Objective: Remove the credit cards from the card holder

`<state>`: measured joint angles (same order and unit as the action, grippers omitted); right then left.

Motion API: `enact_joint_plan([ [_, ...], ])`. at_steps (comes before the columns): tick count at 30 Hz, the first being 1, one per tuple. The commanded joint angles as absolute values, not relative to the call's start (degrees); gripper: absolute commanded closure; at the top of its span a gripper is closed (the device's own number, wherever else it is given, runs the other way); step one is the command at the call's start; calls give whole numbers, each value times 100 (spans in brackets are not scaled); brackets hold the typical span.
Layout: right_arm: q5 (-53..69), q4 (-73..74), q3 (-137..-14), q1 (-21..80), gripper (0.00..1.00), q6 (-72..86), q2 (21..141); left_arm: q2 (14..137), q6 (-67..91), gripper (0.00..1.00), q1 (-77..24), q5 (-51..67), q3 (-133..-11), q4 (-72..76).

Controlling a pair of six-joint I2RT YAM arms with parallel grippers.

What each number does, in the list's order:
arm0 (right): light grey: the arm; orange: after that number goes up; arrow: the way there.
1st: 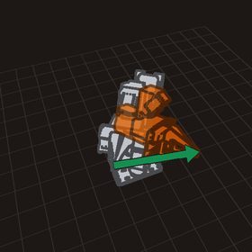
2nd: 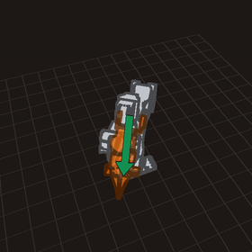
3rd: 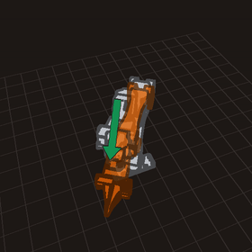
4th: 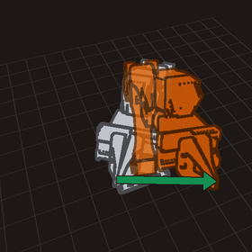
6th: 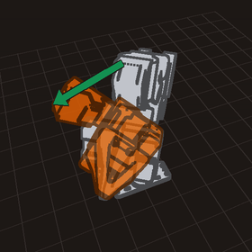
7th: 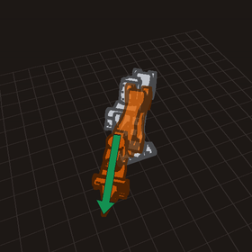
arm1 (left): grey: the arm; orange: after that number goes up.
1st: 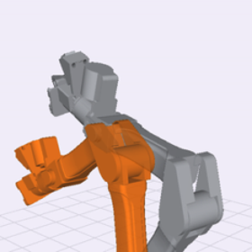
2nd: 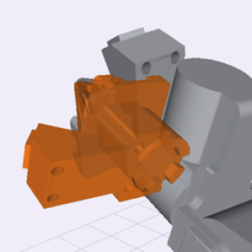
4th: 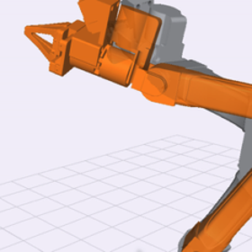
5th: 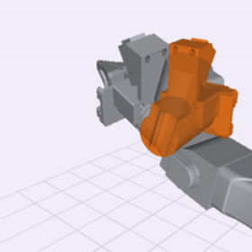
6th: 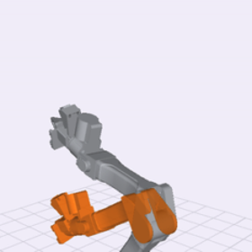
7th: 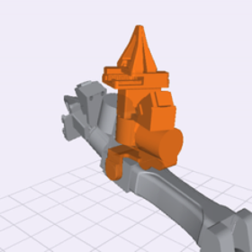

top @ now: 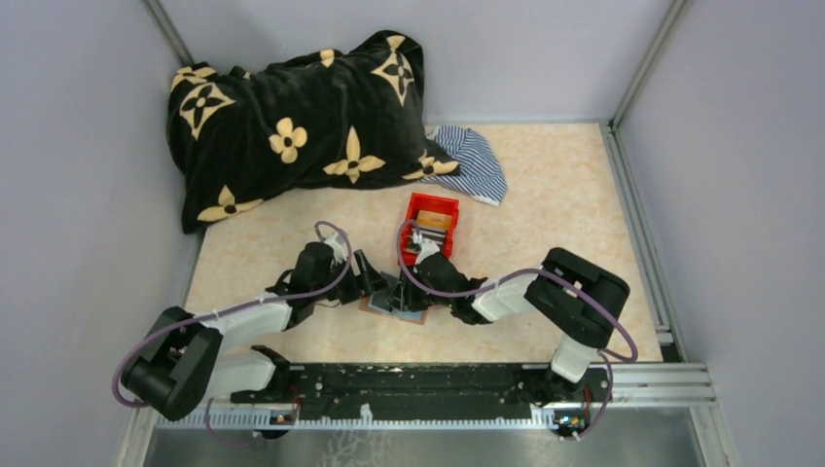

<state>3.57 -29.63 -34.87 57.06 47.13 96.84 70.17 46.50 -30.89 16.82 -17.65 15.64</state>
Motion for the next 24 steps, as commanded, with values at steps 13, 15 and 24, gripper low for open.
enact_joint_plan([
  [13, 294, -3298, -3390, 5635, 68, 4698, 9238, 6039, 4312, 27, -3645, -327, -2737, -1752],
  [15, 254, -3247, -3376, 5635, 68, 4669, 9179, 5765, 4216, 23, -3646, -251, -2824, -1723],
  [24, 409, -3514, -3367, 5634, 69, 4778, 9424, 5832, 4067, 24, -3527, 876, -2121, -96],
])
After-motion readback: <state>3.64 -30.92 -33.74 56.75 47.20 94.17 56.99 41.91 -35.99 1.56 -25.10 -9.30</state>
